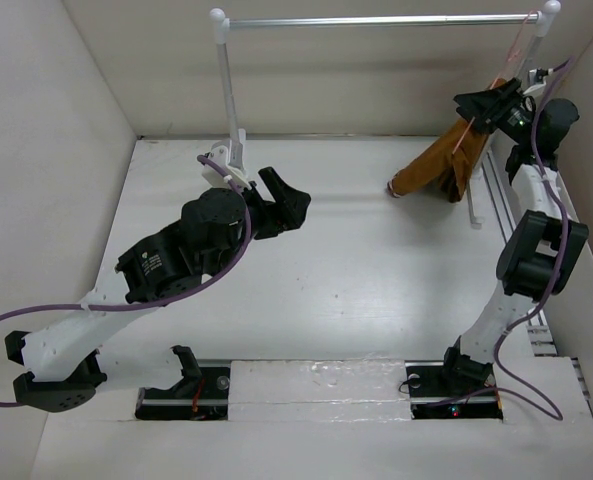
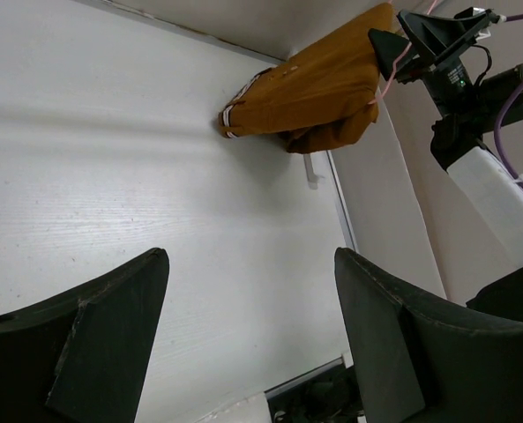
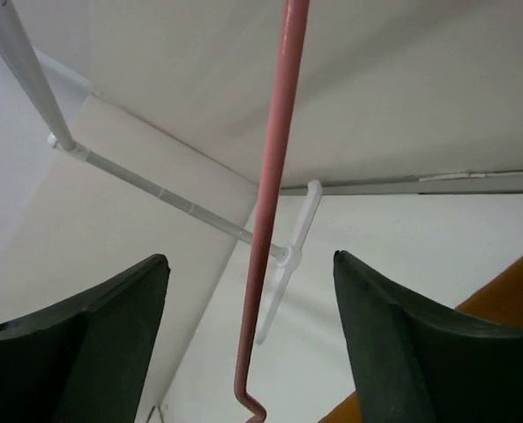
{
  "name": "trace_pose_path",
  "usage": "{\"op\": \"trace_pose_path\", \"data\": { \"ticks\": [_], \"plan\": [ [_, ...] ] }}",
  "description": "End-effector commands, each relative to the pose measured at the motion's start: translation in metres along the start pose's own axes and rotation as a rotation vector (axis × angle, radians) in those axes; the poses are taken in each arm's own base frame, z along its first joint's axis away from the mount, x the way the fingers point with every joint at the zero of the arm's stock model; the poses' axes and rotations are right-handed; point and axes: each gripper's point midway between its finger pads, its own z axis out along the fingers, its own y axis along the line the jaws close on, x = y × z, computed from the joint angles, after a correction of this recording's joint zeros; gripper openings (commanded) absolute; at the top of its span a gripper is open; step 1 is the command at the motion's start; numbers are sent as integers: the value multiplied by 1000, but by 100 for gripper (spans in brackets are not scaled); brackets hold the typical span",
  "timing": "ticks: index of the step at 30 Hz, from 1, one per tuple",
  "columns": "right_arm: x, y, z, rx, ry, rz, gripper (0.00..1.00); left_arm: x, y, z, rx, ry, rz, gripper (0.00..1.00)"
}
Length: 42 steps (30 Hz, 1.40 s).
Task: Place the trousers on the hanger
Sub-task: Place the hanger at the clothesline, then reset both arms
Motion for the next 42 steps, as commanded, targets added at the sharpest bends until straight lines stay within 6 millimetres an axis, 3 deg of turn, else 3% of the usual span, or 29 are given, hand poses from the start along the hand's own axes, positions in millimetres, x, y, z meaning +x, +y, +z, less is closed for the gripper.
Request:
{"op": "trace_pose_path", "data": {
  "ticks": [1,2,4,7,8,10,11,12,15,19,21,22,24,25,27,28,31,33,34,35,36,38,39,40,42],
  "plan": [
    [-21,44,-13,-46,-46,-187,82,-8,-2,-1,3,-22,-2,72],
    [-24,44,-17,-35,-52,-204,91,-9,-3,0,2,-26,3,72],
    [-27,49,-23,-8,-50,-243,96,-11,-4,-1,0,-30,18,72],
    [-30,43,-36,82,-72,-293,97,-20,-3,-2,-15,-54,41,73],
    [-31,55,-42,104,-81,-324,97,-27,-5,-5,-15,-69,41,74],
    [-33,45,-54,214,-101,-342,98,-35,-3,-5,-33,-97,51,77],
    [-34,51,-65,246,-127,-362,100,-39,-3,-6,-35,-111,54,78],
    [-40,42,-77,325,-168,-352,100,-42,-3,-6,-38,-121,58,79],
    [-43,44,-106,441,-240,-387,100,-41,-6,-2,-32,-124,72,82],
    [-29,54,-132,534,-246,-443,100,-25,-13,11,-11,-78,99,86],
    [-25,71,-149,585,-286,-492,100,-5,-13,24,-3,-45,127,87],
    [-15,65,-157,623,-274,-485,100,20,-7,37,-11,11,158,89],
    [-5,70,-165,634,-271,-498,100,43,-4,49,-8,64,182,89],
    [20,80,-167,628,-246,-528,100,66,4,59,-24,116,199,89],
    [33,77,-170,646,-223,-523,100,76,3,63,-13,143,201,89],
    [47,89,-172,632,-204,-563,100,82,4,65,-6,156,200,89],
    [94,69,-191,713,-111,-540,96,93,10,67,5,183,204,89],
    [137,69,-203,737,-34,-538,53,94,15,64,3,181,210,89],
    [153,67,-207,740,-1,-538,37,95,18,62,-1,179,214,89],
    [171,81,-211,700,9,-558,15,96,25,59,-9,178,215,89],
    [197,68,-222,722,72,-524,10,97,29,57,-11,178,215,89],
    [223,67,-233,705,120,-526,9,106,43,49,-22,193,220,89],
    [249,62,-249,710,175,-502,12,109,48,47,-26,200,208,89],
    [260,59,-259,715,215,-522,17,115,54,44,-30,212,202,89],
    [287,55,-280,727,280,-516,38,135,72,37,-40,258,180,89]
  ]
}}
